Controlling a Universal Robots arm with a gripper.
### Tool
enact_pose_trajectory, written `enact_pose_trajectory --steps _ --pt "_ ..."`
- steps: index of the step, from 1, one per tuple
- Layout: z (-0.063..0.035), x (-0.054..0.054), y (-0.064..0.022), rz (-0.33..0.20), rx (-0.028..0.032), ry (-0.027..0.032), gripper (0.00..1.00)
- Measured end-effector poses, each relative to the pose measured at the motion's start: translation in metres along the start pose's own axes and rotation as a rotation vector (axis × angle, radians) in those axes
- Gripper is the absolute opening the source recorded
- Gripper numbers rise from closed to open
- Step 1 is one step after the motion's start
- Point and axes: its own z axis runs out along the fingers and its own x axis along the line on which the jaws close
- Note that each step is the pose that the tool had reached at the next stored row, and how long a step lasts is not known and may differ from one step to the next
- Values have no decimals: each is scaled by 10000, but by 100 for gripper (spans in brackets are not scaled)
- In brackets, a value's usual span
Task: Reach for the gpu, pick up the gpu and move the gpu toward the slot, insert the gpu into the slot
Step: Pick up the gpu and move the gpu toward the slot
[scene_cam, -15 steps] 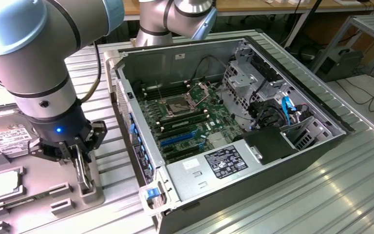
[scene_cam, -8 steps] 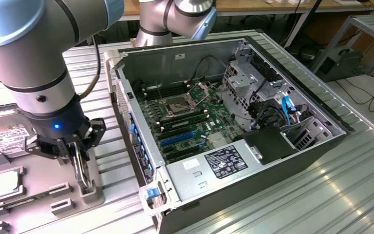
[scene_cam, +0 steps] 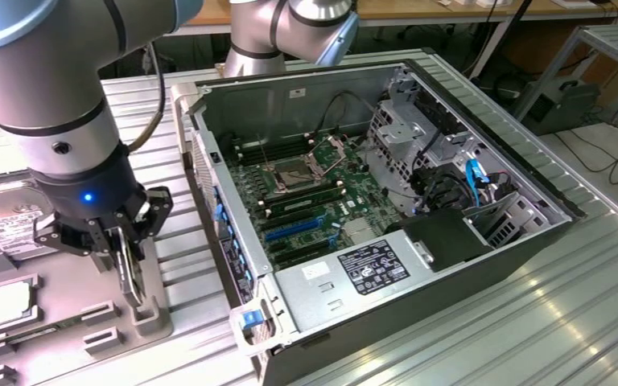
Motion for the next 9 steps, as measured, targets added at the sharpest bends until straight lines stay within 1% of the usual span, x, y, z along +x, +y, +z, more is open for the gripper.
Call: enact_pose_trajectory --steps 3,6,8,9 --pt "-73 -2 -2 0 2 1 29" --pt "-171 -5 -6 0 2 1 29" --pt "-265 -9 -9 -1 2 0 29" --pt "-337 -11 -11 -1 2 0 29"
